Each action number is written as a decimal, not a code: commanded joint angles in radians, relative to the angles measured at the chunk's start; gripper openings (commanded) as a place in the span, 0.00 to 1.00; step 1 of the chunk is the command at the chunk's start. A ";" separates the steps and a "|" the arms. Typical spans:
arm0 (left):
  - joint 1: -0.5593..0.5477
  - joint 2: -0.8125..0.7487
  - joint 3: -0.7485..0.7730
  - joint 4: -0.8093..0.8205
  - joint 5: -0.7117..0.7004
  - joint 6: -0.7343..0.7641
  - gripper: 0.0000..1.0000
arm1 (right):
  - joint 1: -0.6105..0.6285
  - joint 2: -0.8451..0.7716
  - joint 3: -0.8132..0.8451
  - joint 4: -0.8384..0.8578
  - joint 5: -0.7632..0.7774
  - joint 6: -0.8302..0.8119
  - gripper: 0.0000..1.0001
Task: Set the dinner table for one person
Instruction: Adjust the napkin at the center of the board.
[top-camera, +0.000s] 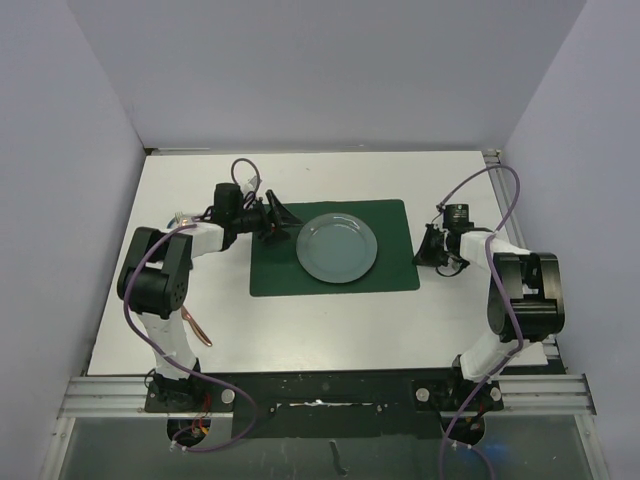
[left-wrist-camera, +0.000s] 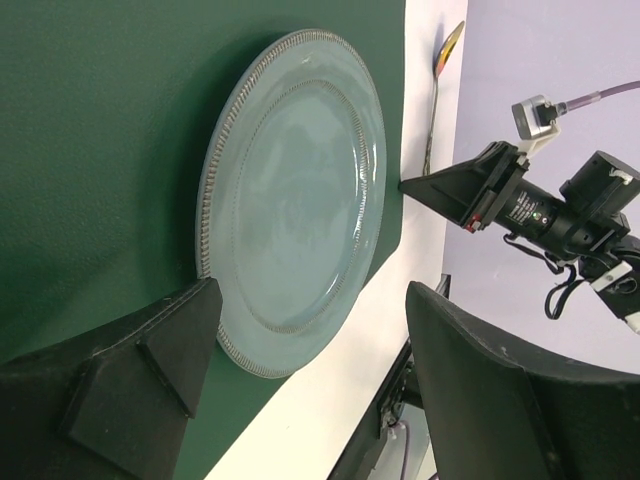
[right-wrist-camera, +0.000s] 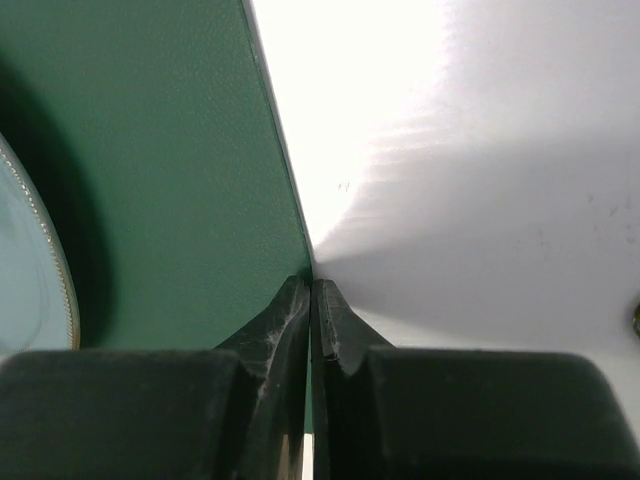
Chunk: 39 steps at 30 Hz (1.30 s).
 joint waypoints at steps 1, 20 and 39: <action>0.006 0.019 0.008 0.079 0.029 -0.013 0.73 | 0.003 -0.061 -0.020 -0.060 0.018 -0.005 0.01; 0.007 0.024 0.005 0.081 0.037 -0.005 0.73 | 0.000 -0.065 0.064 -0.113 0.039 -0.026 0.34; 0.013 -0.101 -0.039 -0.084 -0.048 0.114 0.73 | -0.008 0.123 0.101 0.198 -0.399 0.084 0.29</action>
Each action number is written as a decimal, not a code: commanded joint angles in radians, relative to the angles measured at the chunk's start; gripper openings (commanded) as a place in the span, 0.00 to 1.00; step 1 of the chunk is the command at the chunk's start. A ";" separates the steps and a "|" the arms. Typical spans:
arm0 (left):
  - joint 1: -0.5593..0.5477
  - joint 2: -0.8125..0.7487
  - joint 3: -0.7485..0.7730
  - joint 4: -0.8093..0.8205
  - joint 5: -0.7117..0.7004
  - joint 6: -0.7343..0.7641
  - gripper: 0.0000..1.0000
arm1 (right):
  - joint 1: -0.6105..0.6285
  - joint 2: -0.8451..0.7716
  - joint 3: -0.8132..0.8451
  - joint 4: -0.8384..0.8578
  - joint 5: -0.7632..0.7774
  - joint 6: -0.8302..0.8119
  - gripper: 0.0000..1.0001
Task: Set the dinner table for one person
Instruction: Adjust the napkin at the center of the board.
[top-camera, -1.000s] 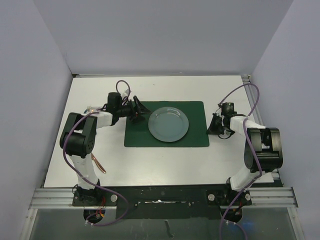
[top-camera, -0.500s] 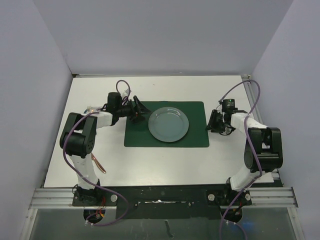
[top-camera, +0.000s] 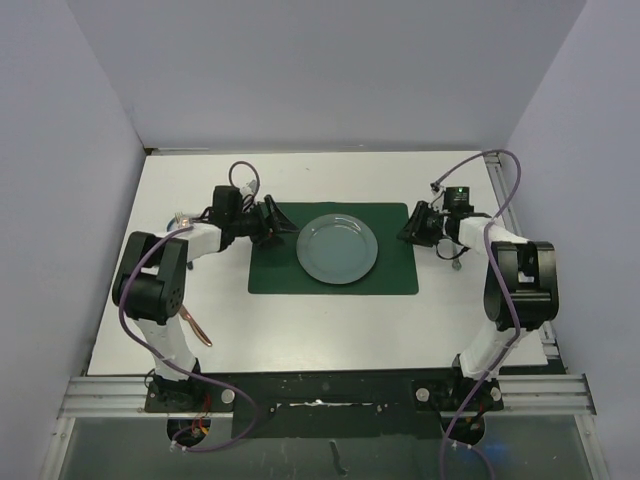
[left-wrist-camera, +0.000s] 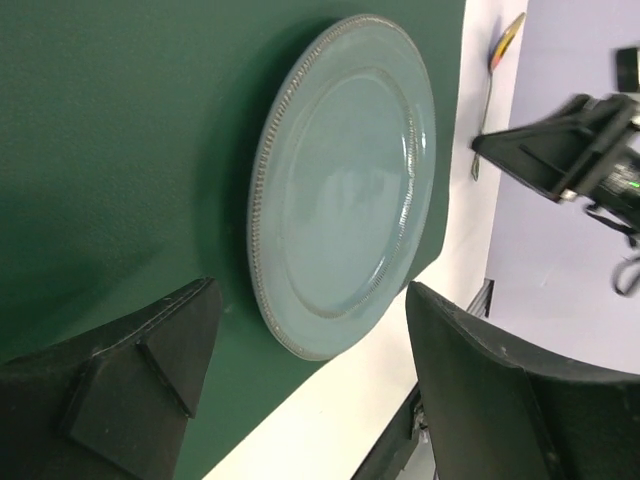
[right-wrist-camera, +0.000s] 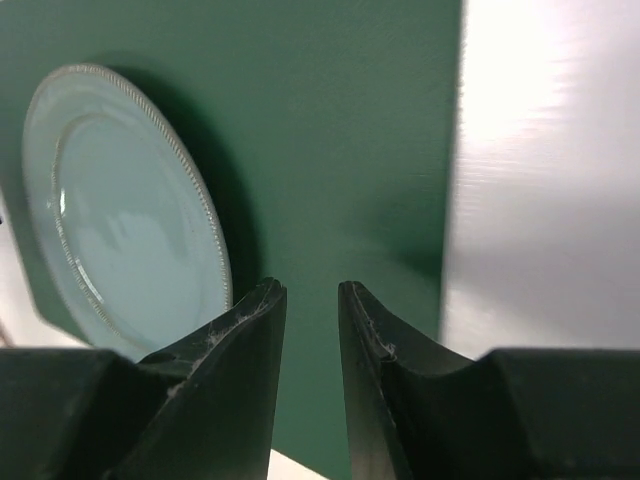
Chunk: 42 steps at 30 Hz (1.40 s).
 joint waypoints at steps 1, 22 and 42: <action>0.017 -0.065 -0.053 0.102 0.068 -0.020 0.73 | -0.006 0.095 -0.083 0.240 -0.263 0.099 0.29; 0.049 0.038 -0.253 0.860 0.279 -0.484 0.67 | -0.008 0.035 -0.153 0.417 -0.423 0.177 0.29; 0.048 -0.013 -0.143 0.244 0.106 -0.070 0.66 | 0.040 0.094 -0.107 0.437 -0.418 0.204 0.30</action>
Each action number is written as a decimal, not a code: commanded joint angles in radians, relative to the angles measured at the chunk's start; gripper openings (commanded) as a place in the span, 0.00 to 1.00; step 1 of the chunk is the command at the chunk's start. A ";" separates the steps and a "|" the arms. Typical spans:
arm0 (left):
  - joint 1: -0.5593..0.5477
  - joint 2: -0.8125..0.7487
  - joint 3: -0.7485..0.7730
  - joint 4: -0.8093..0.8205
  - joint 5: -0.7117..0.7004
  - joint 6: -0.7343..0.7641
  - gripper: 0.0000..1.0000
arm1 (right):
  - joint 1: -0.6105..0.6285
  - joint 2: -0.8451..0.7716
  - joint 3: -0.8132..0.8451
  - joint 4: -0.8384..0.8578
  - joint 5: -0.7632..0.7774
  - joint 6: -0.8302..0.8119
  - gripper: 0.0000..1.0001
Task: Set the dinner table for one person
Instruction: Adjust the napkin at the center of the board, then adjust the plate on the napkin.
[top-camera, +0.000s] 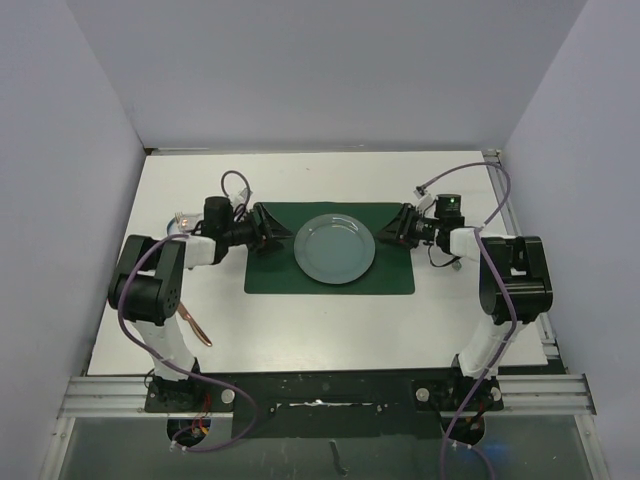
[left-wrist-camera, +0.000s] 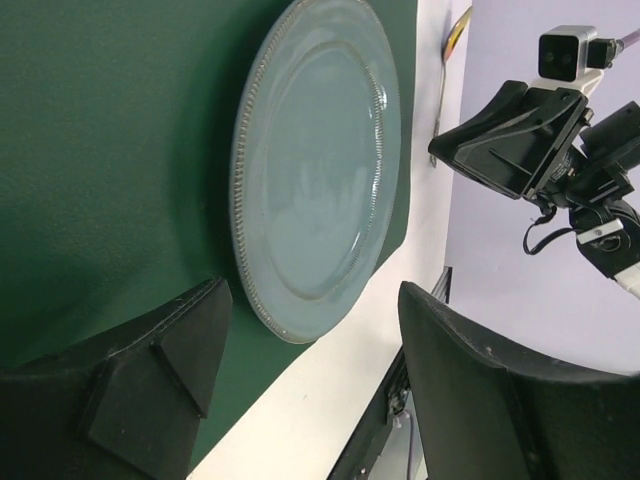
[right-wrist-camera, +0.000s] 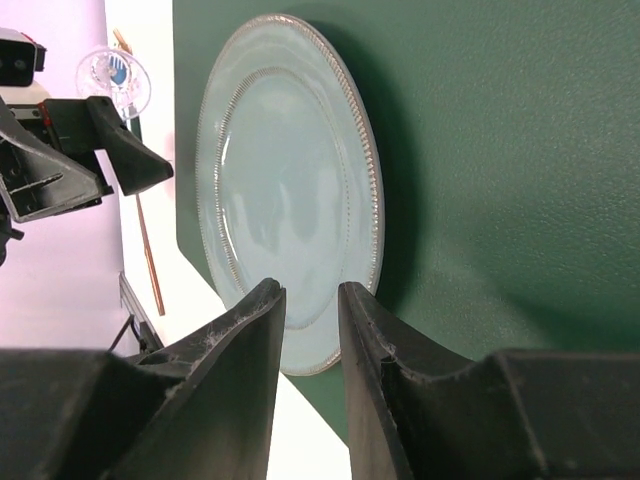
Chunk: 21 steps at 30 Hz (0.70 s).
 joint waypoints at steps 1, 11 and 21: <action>0.004 0.029 0.013 0.005 -0.004 0.041 0.66 | 0.014 0.030 0.023 0.046 -0.011 0.010 0.30; 0.003 0.104 0.035 0.045 0.035 0.044 0.66 | 0.032 0.055 0.032 0.040 0.006 0.003 0.30; 0.001 0.174 0.047 0.205 0.113 -0.044 0.66 | 0.041 0.070 0.064 -0.004 0.029 -0.022 0.30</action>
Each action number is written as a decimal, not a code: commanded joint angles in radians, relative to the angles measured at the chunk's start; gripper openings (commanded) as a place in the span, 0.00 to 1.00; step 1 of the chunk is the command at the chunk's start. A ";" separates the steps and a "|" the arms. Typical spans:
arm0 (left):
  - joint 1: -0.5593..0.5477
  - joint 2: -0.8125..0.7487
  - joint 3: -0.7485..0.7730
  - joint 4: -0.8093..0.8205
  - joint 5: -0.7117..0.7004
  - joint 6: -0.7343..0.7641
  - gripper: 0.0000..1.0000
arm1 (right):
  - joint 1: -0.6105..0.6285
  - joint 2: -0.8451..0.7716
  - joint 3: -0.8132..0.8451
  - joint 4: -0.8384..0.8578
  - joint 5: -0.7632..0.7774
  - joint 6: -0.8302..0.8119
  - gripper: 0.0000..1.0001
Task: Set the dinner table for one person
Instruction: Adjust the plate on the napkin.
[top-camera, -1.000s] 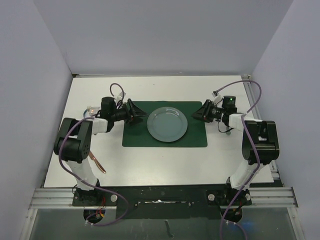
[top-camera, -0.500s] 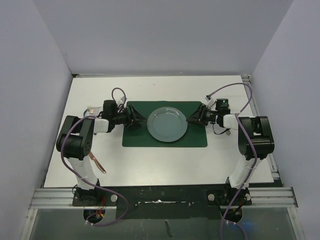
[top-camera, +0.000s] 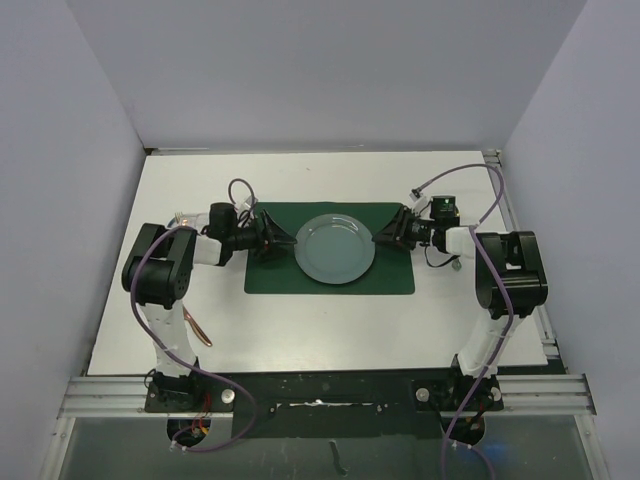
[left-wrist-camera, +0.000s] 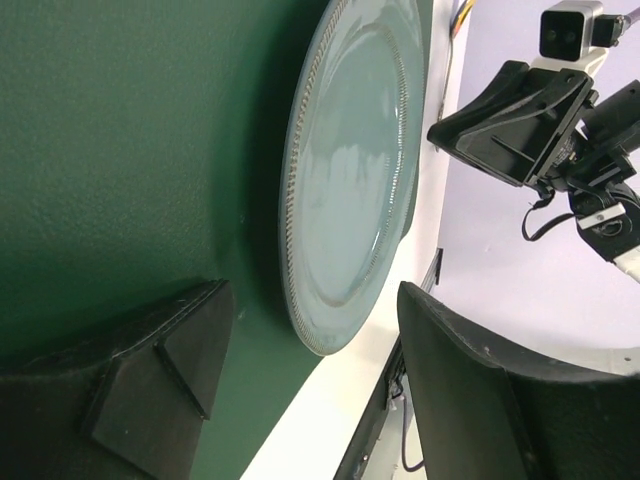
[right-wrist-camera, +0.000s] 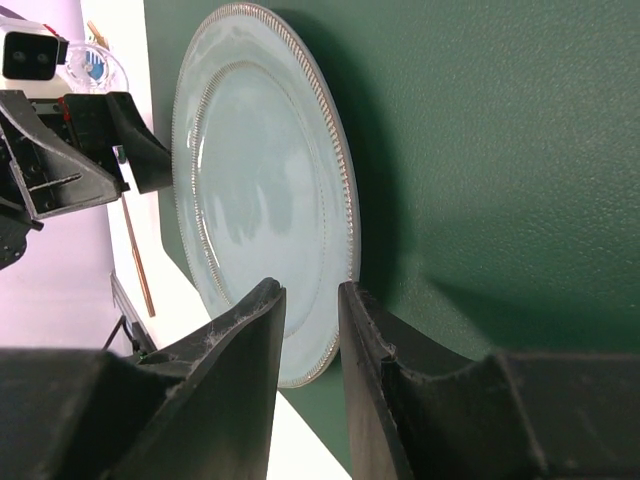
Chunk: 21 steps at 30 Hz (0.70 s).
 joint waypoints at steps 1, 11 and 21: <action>-0.002 0.027 0.040 0.106 0.043 -0.026 0.66 | 0.012 0.010 0.051 -0.010 0.013 -0.025 0.30; -0.002 0.047 0.068 0.108 0.058 -0.024 0.65 | 0.019 0.040 0.065 -0.032 0.038 -0.045 0.30; -0.004 0.062 0.077 0.108 0.065 -0.023 0.63 | 0.030 0.061 0.063 -0.050 0.059 -0.065 0.30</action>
